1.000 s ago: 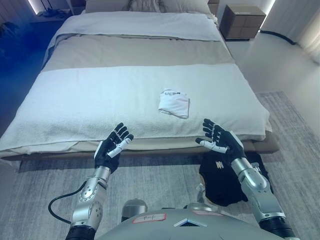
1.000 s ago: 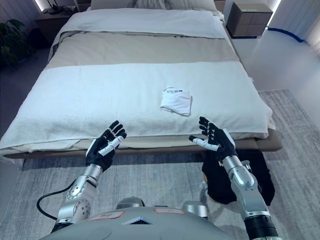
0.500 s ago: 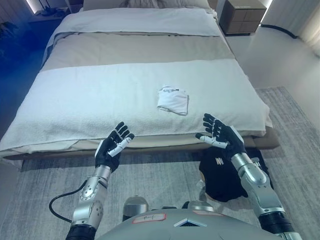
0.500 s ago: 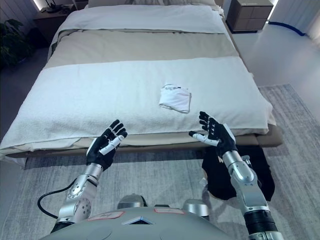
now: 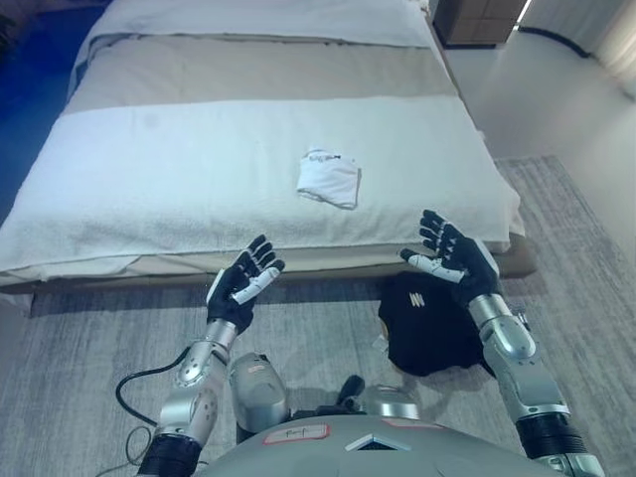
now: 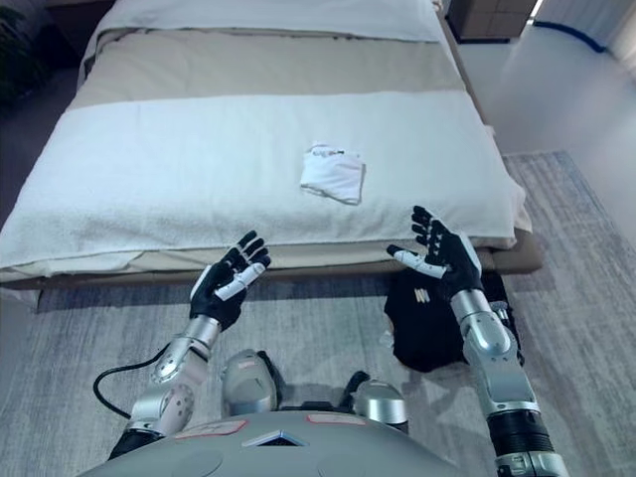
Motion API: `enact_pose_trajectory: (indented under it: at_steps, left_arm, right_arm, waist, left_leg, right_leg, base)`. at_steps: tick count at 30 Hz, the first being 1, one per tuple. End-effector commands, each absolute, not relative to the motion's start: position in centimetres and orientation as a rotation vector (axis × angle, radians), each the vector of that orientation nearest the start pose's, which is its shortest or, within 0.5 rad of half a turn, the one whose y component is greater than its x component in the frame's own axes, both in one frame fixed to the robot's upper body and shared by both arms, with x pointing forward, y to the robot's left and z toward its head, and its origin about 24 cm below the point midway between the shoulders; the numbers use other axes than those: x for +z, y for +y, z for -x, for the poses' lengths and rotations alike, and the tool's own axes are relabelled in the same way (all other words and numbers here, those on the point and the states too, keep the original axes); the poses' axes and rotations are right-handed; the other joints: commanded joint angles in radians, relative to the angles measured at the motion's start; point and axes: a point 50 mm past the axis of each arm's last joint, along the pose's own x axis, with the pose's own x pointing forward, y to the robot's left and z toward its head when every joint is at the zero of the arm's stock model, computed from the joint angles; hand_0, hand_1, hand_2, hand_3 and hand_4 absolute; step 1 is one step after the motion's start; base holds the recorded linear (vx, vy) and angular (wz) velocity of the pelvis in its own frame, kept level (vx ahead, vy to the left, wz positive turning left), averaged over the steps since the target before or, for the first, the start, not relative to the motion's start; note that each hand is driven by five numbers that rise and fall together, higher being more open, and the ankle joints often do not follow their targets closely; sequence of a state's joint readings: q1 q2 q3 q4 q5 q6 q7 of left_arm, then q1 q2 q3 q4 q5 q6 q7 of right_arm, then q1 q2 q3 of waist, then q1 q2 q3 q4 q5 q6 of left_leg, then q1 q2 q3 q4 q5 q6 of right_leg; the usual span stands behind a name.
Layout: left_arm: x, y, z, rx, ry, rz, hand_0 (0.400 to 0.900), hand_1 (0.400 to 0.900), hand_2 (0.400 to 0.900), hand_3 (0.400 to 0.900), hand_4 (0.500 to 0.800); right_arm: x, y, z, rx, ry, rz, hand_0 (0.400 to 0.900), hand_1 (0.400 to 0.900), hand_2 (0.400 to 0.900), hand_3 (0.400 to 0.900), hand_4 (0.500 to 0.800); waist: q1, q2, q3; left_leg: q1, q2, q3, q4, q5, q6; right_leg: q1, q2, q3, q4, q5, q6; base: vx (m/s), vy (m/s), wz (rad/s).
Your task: Put the clothes on the bed into the basket.
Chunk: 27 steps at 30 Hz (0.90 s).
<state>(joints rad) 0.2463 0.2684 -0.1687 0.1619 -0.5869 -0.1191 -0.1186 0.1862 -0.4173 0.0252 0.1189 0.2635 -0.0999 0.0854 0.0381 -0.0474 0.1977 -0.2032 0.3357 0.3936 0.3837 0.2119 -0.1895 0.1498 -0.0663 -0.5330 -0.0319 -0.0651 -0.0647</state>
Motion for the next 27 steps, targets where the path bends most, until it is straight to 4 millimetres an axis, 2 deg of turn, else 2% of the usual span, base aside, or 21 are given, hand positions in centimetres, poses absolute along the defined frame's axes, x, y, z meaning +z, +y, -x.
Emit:
enact_pose_trajectory:
  at_steps: [1, 4, 5, 6, 7, 9, 10, 11, 12, 13, 16, 18, 19, 20, 21, 22, 23, 24, 25, 26, 27]
  left_arm:
    - [1.7, 18.2, -21.7, -0.116, 0.011, 0.338, 0.9, 0.9, 0.9, 0.9, 0.8]
    - [1.9, 18.4, -22.0, -0.105, -0.007, 0.325, 0.9, 0.9, 0.9, 0.9, 0.8]
    - [2.1, 18.6, -22.1, -0.1, -0.015, 0.318, 0.9, 0.9, 0.9, 0.9, 0.8]
    - [2.3, 18.8, -22.1, -0.096, -0.021, 0.317, 0.9, 0.9, 0.9, 0.9, 0.8]
    - [2.5, 18.9, -22.2, -0.094, -0.03, 0.314, 0.9, 0.9, 0.9, 0.9, 0.8]
    - [2.5, 18.9, -22.2, -0.094, -0.03, 0.313, 0.9, 0.9, 0.9, 0.9, 0.8]
    - [3.2, 19.1, -22.8, -0.106, -0.053, 0.278, 0.9, 0.9, 0.9, 0.9, 0.8]
    - [3.9, 19.1, -23.4, -0.13, -0.069, 0.253, 0.9, 0.9, 0.9, 0.9, 0.8]
    - [4.0, 19.0, -23.5, -0.14, -0.072, 0.245, 0.9, 0.9, 0.9, 0.9, 0.8]
    - [4.3, 18.8, -23.6, -0.15, -0.079, 0.24, 0.9, 0.9, 0.9, 0.9, 0.8]
    - [5.3, 19.2, -24.5, -0.143, -0.116, 0.209, 0.9, 0.9, 0.9, 0.9, 0.8]
    - [5.7, 19.6, -24.8, -0.13, -0.128, 0.189, 0.9, 0.9, 0.9, 0.9, 0.8]
    - [5.9, 19.8, -24.9, -0.121, -0.135, 0.183, 0.9, 0.9, 0.9, 0.9, 0.8]
    - [5.9, 19.8, -25.0, -0.115, -0.135, 0.184, 0.9, 0.9, 0.9, 0.9, 0.8]
    - [5.9, 19.8, -25.0, -0.114, -0.135, 0.184, 0.9, 0.9, 0.9, 0.9, 0.8]
    - [5.9, 19.7, -25.1, -0.116, -0.131, 0.197, 0.9, 0.9, 0.9, 0.9, 0.8]
    - [5.8, 19.6, -25.1, -0.117, -0.131, 0.204, 0.9, 0.9, 0.9, 0.9, 0.8]
    - [5.8, 19.5, -25.0, -0.121, -0.129, 0.208, 0.9, 0.9, 0.9, 0.9, 0.8]
    - [5.8, 19.5, -25.0, -0.122, -0.129, 0.21, 0.9, 0.9, 0.9, 0.9, 0.8]
    - [5.7, 19.4, -25.0, -0.12, -0.131, 0.215, 0.9, 0.9, 0.9, 0.9, 0.8]
    - [5.7, 19.2, -25.2, -0.122, -0.131, 0.213, 0.9, 0.9, 0.9, 0.9, 0.8]
  right_arm:
    - [5.9, -24.3, -24.1, 0.027, -0.102, 0.19, 0.9, 0.9, 0.9, 0.9, 0.8]
    - [6.2, -24.1, -24.6, 0.032, -0.117, 0.195, 0.9, 0.9, 0.9, 0.9, 0.8]
    - [6.3, -24.0, -24.7, 0.039, -0.124, 0.195, 0.9, 0.9, 0.9, 0.9, 0.8]
    - [6.4, -23.6, -24.9, 0.049, -0.128, 0.185, 0.9, 0.9, 0.9, 0.9, 0.8]
    - [6.5, -23.4, -24.9, 0.056, -0.138, 0.179, 0.9, 0.9, 0.9, 0.9, 0.8]
    - [6.5, -23.4, -24.9, 0.056, -0.138, 0.178, 0.9, 0.9, 0.9, 0.9, 0.8]
    - [5.7, -22.9, -24.9, 0.048, -0.111, 0.14, 0.9, 0.9, 0.9, 0.9, 0.8]
    - [5.1, -22.4, -24.7, 0.05, -0.096, 0.115, 0.9, 0.9, 0.9, 0.9, 0.8]
    - [5.1, -22.3, -24.8, 0.049, -0.093, 0.111, 0.9, 0.9, 0.9, 0.9, 0.8]
    - [5.2, -22.1, -24.9, 0.053, -0.101, 0.107, 0.9, 0.9, 0.9, 0.9, 0.8]
    - [5.2, -21.3, -25.4, 0.055, -0.111, 0.09, 0.9, 0.9, 0.9, 0.9, 0.8]
    - [5.5, -20.4, -26.0, 0.075, -0.122, 0.077, 0.9, 0.9, 0.9, 0.9, 0.8]
    - [5.4, -20.0, -26.2, 0.089, -0.118, 0.079, 0.9, 0.9, 0.9, 0.9, 0.8]
    - [5.2, -19.7, -26.2, 0.096, -0.106, 0.076, 0.9, 0.9, 0.9, 0.9, 0.8]
    - [5.2, -19.7, -26.2, 0.097, -0.106, 0.076, 0.9, 0.9, 0.9, 0.9, 0.8]
    - [5.3, -19.7, -26.1, 0.106, -0.111, 0.078, 0.9, 0.9, 0.9, 0.9, 0.8]
    - [5.3, -19.7, -25.9, 0.106, -0.109, 0.08, 0.9, 0.9, 0.9, 0.9, 0.8]
    - [5.2, -20.0, -25.8, 0.099, -0.107, 0.081, 0.9, 0.9, 0.9, 0.9, 0.8]
    - [5.2, -20.1, -25.8, 0.099, -0.107, 0.082, 0.9, 0.9, 0.9, 0.9, 0.8]
    - [5.3, -20.6, -25.9, 0.077, -0.108, 0.094, 0.9, 0.9, 0.9, 0.9, 0.8]
    - [5.4, -20.6, -26.1, 0.071, -0.113, 0.098, 0.9, 0.9, 0.9, 0.9, 0.8]
  waist:
    - [0.029, 0.007, 0.01]
    - [0.042, 0.011, 0.008]
    - [0.051, 0.01, 0.005]
    - [0.064, 0.009, -0.006]
    - [0.072, 0.007, -0.012]
    - [0.073, 0.007, -0.012]
    - [0.097, -0.03, -0.022]
    - [0.106, -0.055, -0.034]
    - [0.107, -0.064, -0.039]
    - [0.11, -0.08, -0.046]
    - [0.101, -0.104, -0.044]
    - [0.087, -0.1, -0.029]
    - [0.08, -0.093, -0.018]
    - [0.075, -0.087, -0.019]
    - [0.073, -0.09, -0.014]
    - [0.063, -0.075, -0.02]
    - [0.059, -0.069, -0.016]
    - [0.057, -0.058, -0.01]
    - [0.058, -0.054, -0.009]
    - [0.061, -0.044, 0.002]
    - [0.063, -0.036, 0.009]
  left_leg:
    - [-0.073, 0.029, -0.04, -0.197, 0.025, 0.008]
    - [-0.082, 0.034, -0.026, -0.358, 0.08, -0.003]
    - [-0.08, 0.032, -0.033, -0.357, 0.09, -0.009]
    - [-0.069, 0.022, -0.049, -0.35, 0.063, 0.005]
    - [-0.077, 0.013, -0.068, -0.332, 0.078, 0.002]
    - [-0.078, 0.014, -0.068, -0.33, 0.077, 0.001]
    - [-0.148, -0.007, -0.045, -0.221, 0.038, 0.024]
    - [-0.165, -0.044, -0.042, -0.178, -0.005, 0.061]
    - [-0.163, -0.065, -0.043, -0.175, -0.021, 0.077]
    - [-0.159, -0.1, -0.033, -0.177, -0.051, 0.105]
    - [-0.103, -0.219, -0.019, -0.195, -0.156, 0.186]
    - [-0.047, -0.272, 0.009, -0.198, -0.23, 0.246]
    - [-0.015, -0.292, 0.006, -0.21, -0.25, 0.264]
    - [0.028, -0.303, 0.018, -0.238, -0.264, 0.271]
    - [0.036, -0.31, 0.018, -0.247, -0.261, 0.273]
    - [0.112, -0.332, 0.011, -0.315, -0.271, 0.277]
    - [0.142, -0.337, 0.005, -0.338, -0.264, 0.276]
    - [0.166, -0.335, 0.003, -0.357, -0.261, 0.271]
    - [0.168, -0.33, 0.002, -0.361, -0.256, 0.267]
    - [0.183, -0.32, -0.01, -0.369, -0.256, 0.256]
    - [0.186, -0.306, -0.012, -0.371, -0.253, 0.247]
  right_leg:
    - [0.141, 0.091, -0.005, -0.045, -0.06, 0.046]
    - [0.151, 0.097, 0.007, -0.044, -0.072, 0.07]
    - [0.158, 0.095, 0.02, -0.046, -0.071, 0.074]
    - [0.165, 0.09, 0.034, -0.043, -0.079, 0.085]
    - [0.186, 0.086, 0.045, -0.049, -0.086, 0.084]
    - [0.186, 0.086, 0.046, -0.05, -0.086, 0.084]
    - [0.23, 0.045, 0.027, -0.021, -0.131, 0.092]
    - [0.237, 0.0, -0.001, 0.05, -0.131, 0.102]
    - [0.224, -0.02, -0.01, 0.088, -0.134, 0.104]
    - [0.195, -0.062, -0.027, 0.162, -0.112, 0.121]
    - [0.086, -0.196, -0.039, 0.458, 0.078, 0.2]
    - [0.009, -0.29, -0.071, 0.653, 0.202, 0.245]
    - [-0.034, -0.324, -0.068, 0.708, 0.208, 0.259]
    - [-0.049, -0.362, -0.092, 0.729, 0.206, 0.267]
    - [-0.045, -0.368, -0.092, 0.733, 0.204, 0.269]
    - [-0.072, -0.376, -0.129, 0.693, 0.146, 0.253]
    - [-0.076, -0.371, -0.139, 0.669, 0.135, 0.251]
    - [-0.097, -0.365, -0.159, 0.628, 0.096, 0.24]
    - [-0.093, -0.358, -0.163, 0.621, 0.093, 0.233]
    - [-0.128, -0.35, -0.18, 0.509, 0.061, 0.225]
    - [-0.145, -0.335, -0.174, 0.444, 0.07, 0.222]
  base:
    - [0.17, 0.174, -0.1]
    - [0.21, 0.191, -0.19]
    - [0.26, 0.208, -0.47]
    - [0.29, 0.209, -0.53]
    - [0.23, 0.164, -0.36]
    - [0.26, 0.158, -0.14]
    - [0.7, 0.446, 0.0]
    - [0.81, 0.55, 0.06]
    - [0.56, 0.467, 0.31]
    - [0.39, 0.416, 0.28]
    - [0.38, 0.493, 0.33]
    - [0.35, 0.493, 0.21]
    - [0.33, 0.405, 0.13]
    - [0.2, 0.231, 0.11]
    - [0.37, 0.274, 0.07]
    - [0.32, 0.181, 0.04]
    - [0.39, 0.207, 0.02]
    - [0.14, 0.03, 0.0]
    - [0.17, -0.009, 0.05]
    - [0.14, -0.068, 0.07]
    - [0.2, -0.085, 0.13]
